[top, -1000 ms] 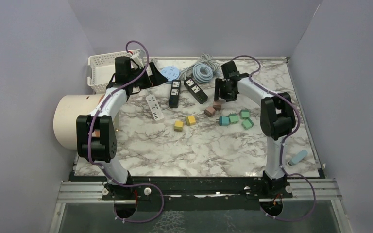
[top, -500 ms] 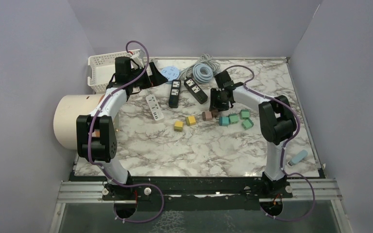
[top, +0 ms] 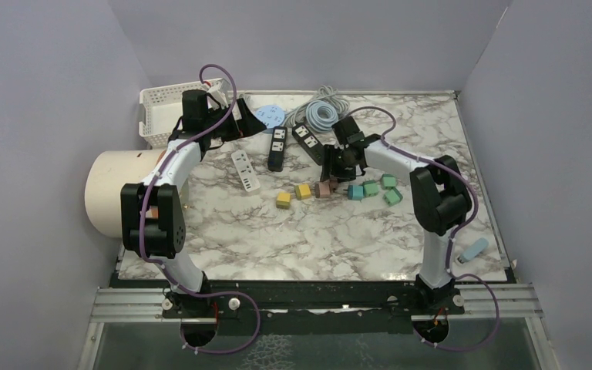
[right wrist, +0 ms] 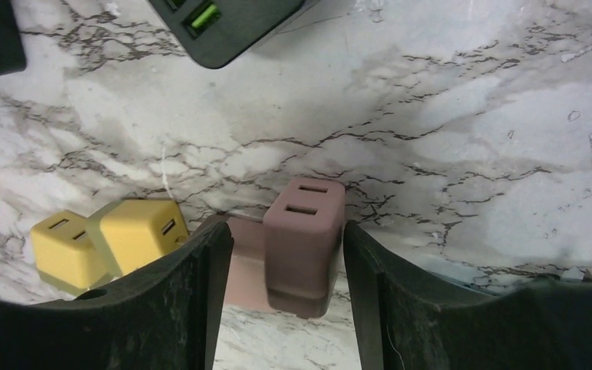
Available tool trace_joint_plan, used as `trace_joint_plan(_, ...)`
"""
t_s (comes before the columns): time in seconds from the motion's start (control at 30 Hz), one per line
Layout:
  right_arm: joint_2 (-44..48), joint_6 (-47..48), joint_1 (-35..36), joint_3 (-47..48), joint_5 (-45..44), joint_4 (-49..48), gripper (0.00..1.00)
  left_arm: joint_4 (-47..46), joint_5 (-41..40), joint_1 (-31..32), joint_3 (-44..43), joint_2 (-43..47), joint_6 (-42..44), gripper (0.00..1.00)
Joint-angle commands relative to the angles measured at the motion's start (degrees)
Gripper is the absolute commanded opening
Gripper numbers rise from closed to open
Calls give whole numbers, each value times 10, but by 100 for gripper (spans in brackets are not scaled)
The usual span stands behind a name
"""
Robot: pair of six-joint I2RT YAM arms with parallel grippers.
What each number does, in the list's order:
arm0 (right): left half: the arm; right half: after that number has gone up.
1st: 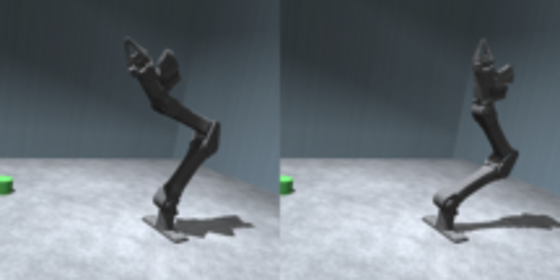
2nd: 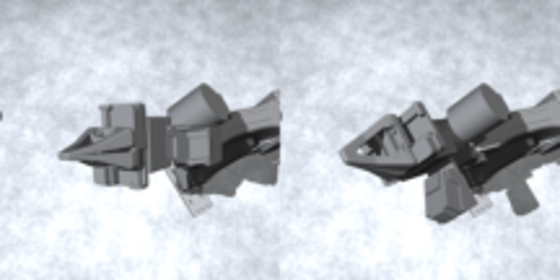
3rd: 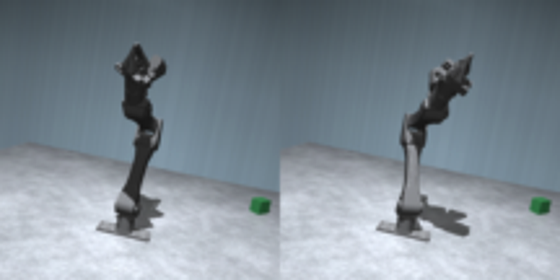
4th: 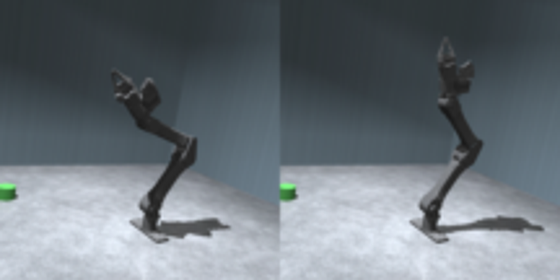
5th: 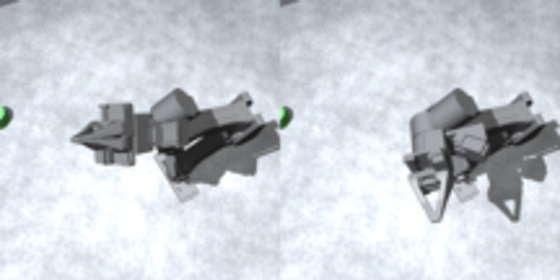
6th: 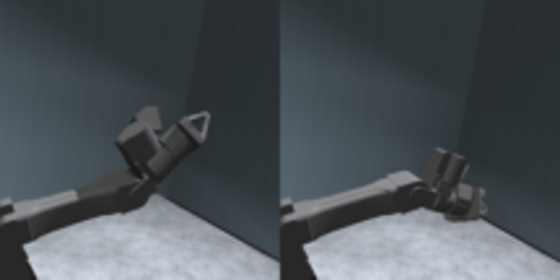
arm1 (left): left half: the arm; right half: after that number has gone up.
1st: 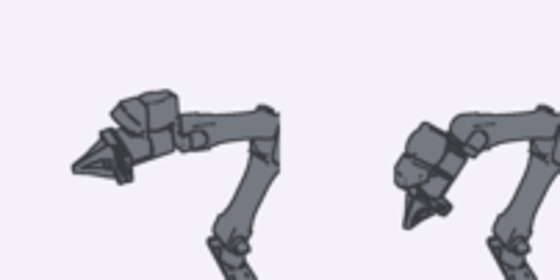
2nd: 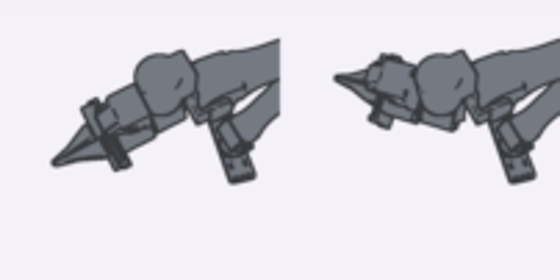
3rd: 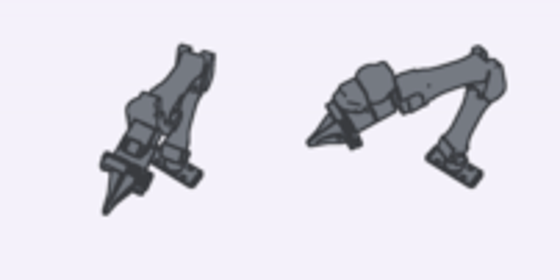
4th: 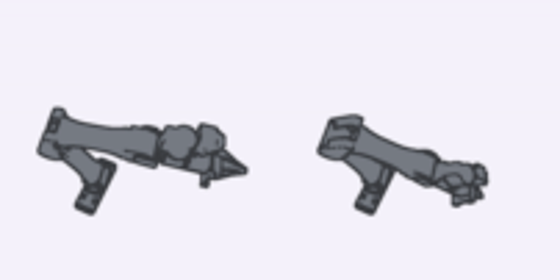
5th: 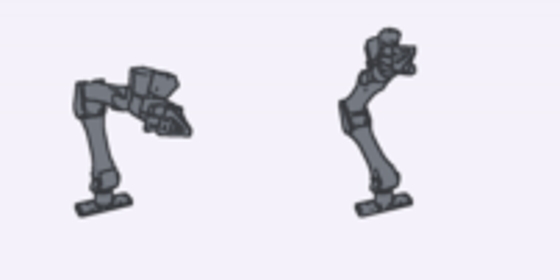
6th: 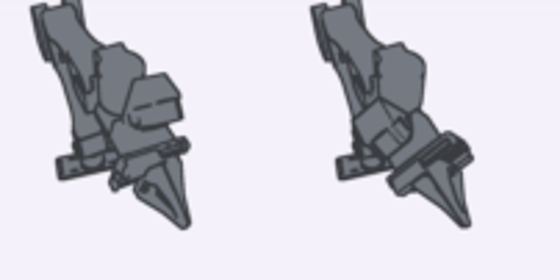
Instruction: Pull the plug off the socket
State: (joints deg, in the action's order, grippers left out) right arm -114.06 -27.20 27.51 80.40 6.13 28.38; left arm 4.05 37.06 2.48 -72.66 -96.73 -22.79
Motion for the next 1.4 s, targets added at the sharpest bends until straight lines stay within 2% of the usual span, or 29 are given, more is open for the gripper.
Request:
trace_joint_plan(0.0,55,5,4,28,-29,8,62,2,-3,2,-1,21,11,99)
trace_joint_plan(0.13,86,26,3,17,-68,16,64,2,-2,2,-1,21,12,99)
trace_joint_plan(0.33,147,42,3,-35,-57,4,61,4,-12,2,-1,25,17,99)
trace_joint_plan(0.5,275,90,2,-147,-37,-100,62,-9,-28,9,9,47,32,99)
trace_joint_plan(0.63,379,114,3,-207,-44,-155,80,-27,-55,15,25,74,43,99)
trace_joint_plan(0.73,434,119,3,-239,-83,-188,94,-31,-78,20,31,95,55,99)
trace_joint_plan(0.8,461,116,2,-251,-117,-196,100,-34,-95,22,37,111,62,99)
trace_joint_plan(1.03,532,117,3,-264,-209,-189,100,-50,-186,42,90,189,102,99)
trace_joint_plan(1.23,603,113,3,-314,-288,-196,100,-140,-283,83,190,291,136,99)
trace_joint_plan(1.37,631,125,3,-341,-325,-208,100,-163,-314,96,211,318,147,99)
